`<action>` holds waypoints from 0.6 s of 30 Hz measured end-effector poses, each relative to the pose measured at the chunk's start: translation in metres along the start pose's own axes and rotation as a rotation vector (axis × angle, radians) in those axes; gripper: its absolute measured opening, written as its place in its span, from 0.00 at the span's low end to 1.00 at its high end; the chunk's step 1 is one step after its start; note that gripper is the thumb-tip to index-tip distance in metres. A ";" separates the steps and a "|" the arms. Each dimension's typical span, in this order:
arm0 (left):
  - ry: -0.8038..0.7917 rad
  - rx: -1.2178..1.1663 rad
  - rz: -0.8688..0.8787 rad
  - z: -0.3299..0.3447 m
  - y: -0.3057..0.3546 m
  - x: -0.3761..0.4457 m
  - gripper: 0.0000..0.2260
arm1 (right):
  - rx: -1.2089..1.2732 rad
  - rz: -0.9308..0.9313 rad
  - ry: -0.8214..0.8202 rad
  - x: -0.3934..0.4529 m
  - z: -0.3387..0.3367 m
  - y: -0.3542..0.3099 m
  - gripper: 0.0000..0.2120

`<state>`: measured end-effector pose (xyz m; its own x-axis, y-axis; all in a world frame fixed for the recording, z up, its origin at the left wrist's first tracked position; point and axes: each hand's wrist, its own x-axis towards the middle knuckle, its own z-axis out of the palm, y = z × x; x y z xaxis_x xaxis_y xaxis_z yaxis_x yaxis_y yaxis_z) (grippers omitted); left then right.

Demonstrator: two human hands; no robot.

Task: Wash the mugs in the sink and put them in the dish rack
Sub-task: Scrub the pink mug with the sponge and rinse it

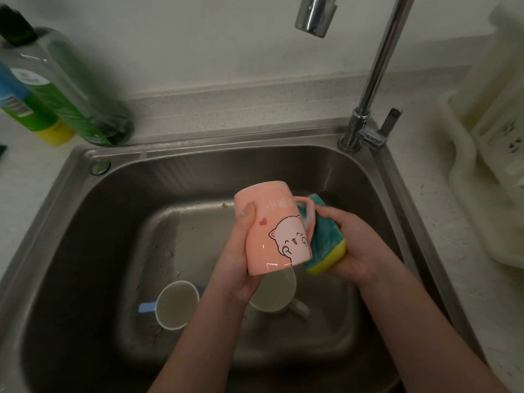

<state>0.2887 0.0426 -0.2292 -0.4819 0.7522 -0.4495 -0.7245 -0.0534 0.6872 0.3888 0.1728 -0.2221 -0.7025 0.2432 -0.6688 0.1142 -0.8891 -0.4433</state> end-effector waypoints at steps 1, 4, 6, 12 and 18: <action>0.021 -0.009 0.003 0.001 0.000 0.000 0.37 | 0.015 0.008 0.022 -0.001 0.000 0.001 0.16; 0.066 -0.025 0.032 0.001 0.001 0.002 0.32 | 0.034 0.026 0.091 -0.005 0.005 0.001 0.16; 0.080 -0.021 0.057 0.003 0.005 0.001 0.32 | 0.032 0.028 0.133 -0.006 0.009 -0.002 0.16; 0.055 0.045 0.052 0.015 0.036 -0.005 0.21 | -0.041 -0.131 0.247 -0.020 0.022 -0.034 0.12; 0.151 0.120 0.092 0.022 0.061 -0.005 0.42 | -0.068 -0.170 0.244 -0.024 0.044 -0.060 0.07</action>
<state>0.2575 0.0496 -0.1722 -0.6183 0.6403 -0.4557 -0.6143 -0.0321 0.7884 0.3680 0.2031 -0.1534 -0.5272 0.4799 -0.7012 0.0617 -0.8014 -0.5949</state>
